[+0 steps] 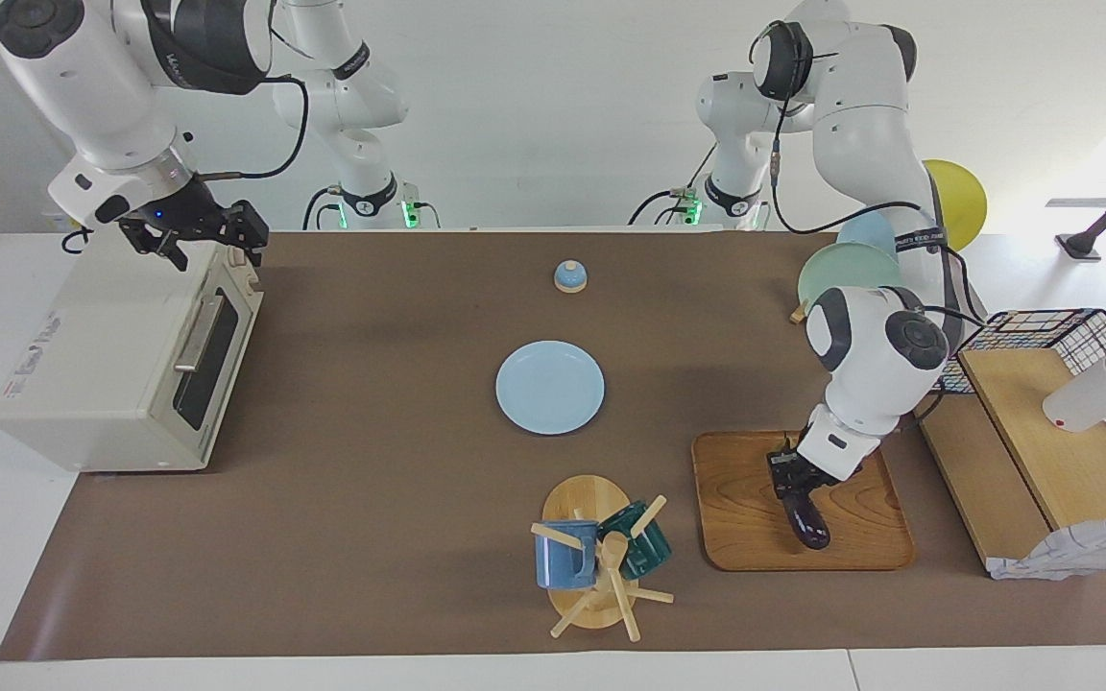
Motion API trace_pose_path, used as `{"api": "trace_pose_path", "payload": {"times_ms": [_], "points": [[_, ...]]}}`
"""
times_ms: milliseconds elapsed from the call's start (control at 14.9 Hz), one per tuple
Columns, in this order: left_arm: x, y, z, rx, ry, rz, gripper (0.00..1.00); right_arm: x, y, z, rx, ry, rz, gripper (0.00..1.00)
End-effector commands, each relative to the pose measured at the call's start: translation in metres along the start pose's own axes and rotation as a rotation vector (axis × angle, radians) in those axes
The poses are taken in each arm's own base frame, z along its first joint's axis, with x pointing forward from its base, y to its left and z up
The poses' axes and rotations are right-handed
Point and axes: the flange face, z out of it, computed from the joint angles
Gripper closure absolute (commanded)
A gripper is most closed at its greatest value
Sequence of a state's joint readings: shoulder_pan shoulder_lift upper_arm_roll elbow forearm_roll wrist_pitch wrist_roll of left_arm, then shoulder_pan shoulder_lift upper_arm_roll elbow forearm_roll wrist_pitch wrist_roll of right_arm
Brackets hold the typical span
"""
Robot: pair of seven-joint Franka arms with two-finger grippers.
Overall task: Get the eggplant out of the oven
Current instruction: 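Carry the eggplant with the left gripper onto the wooden tray, then open the left gripper and release the eggplant on the tray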
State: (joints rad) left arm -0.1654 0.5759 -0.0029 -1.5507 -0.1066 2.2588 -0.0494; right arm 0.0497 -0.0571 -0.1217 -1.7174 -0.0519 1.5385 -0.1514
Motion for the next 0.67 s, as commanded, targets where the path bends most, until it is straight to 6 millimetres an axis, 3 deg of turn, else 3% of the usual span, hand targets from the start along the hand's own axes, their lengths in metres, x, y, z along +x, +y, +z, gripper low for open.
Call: {"api": "trace_pose_path", "payload": {"times_ms": [0, 67, 269, 605], "points": [[-0.001, -0.003, -0.002, -0.012, 0.004, 0.029, 0.33, -0.003, -0.002, -0.005, 0.034, 0.013, 0.012, 0.0], [0.0, -0.002, -0.005, -0.013, -0.002, 0.03, 0.0, -0.004, 0.002, -0.005, 0.035, 0.016, 0.018, 0.0], [0.002, -0.002, -0.025, -0.014, -0.003, 0.026, 0.0, 0.002, -0.008, -0.008, 0.026, 0.037, 0.004, 0.0], [-0.018, -0.016, -0.144, -0.016, -0.022, -0.008, 0.0, 0.004, -0.012, -0.007, 0.027, 0.042, -0.004, 0.0]]}}
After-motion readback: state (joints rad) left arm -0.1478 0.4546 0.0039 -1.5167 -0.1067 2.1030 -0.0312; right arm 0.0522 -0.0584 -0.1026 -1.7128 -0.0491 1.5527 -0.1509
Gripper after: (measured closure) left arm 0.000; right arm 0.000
